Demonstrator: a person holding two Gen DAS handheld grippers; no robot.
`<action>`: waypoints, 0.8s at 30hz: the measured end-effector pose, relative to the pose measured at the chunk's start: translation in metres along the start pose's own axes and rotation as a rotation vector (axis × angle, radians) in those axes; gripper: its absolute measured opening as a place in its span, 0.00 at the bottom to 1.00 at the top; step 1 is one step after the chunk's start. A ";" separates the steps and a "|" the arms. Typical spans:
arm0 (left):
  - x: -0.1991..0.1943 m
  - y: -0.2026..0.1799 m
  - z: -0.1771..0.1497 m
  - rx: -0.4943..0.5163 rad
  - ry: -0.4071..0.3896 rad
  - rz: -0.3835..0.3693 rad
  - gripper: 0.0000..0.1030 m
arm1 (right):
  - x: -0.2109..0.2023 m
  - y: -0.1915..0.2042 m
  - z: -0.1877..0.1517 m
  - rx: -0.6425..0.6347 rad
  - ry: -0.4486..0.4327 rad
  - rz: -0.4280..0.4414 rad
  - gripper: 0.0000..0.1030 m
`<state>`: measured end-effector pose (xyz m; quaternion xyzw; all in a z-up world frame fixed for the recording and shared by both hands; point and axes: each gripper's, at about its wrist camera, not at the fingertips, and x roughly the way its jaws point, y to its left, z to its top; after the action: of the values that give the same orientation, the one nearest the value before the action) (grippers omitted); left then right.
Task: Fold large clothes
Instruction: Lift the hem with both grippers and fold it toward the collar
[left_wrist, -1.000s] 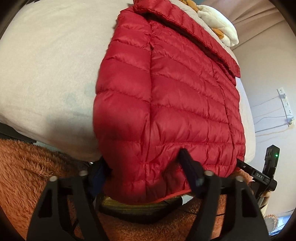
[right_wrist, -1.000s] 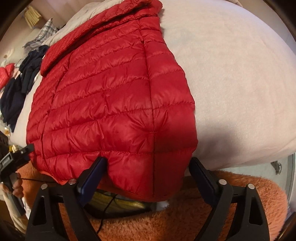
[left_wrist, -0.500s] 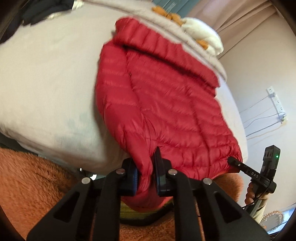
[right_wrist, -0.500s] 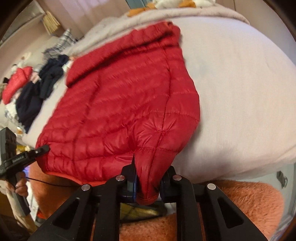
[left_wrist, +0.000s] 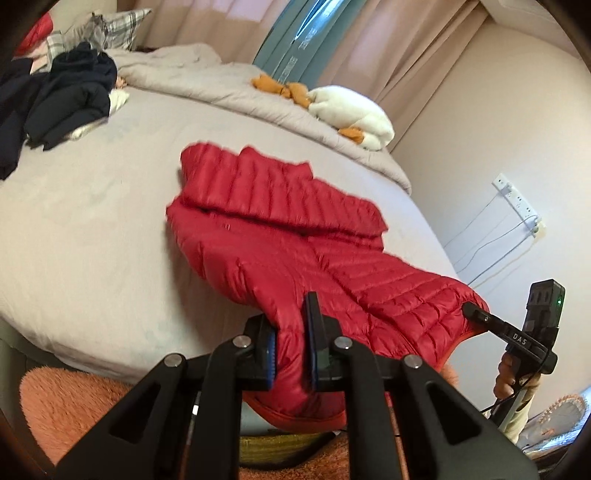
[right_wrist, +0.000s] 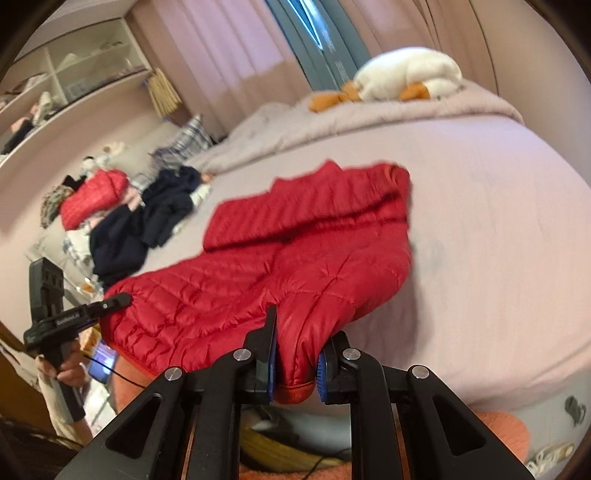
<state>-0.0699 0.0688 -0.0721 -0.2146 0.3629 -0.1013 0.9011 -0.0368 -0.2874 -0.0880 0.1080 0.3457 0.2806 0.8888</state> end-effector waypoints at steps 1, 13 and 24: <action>-0.004 -0.002 0.003 0.003 -0.011 -0.001 0.11 | -0.003 0.000 0.003 -0.002 -0.011 0.005 0.17; -0.044 -0.025 0.018 0.084 -0.103 -0.024 0.12 | -0.025 0.017 0.019 -0.064 -0.137 0.027 0.17; -0.052 -0.023 0.042 0.083 -0.144 -0.020 0.12 | -0.037 0.024 0.031 -0.091 -0.201 0.074 0.17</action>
<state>-0.0787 0.0793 -0.0032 -0.1876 0.2903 -0.1094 0.9320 -0.0483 -0.2888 -0.0359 0.1080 0.2375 0.3162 0.9121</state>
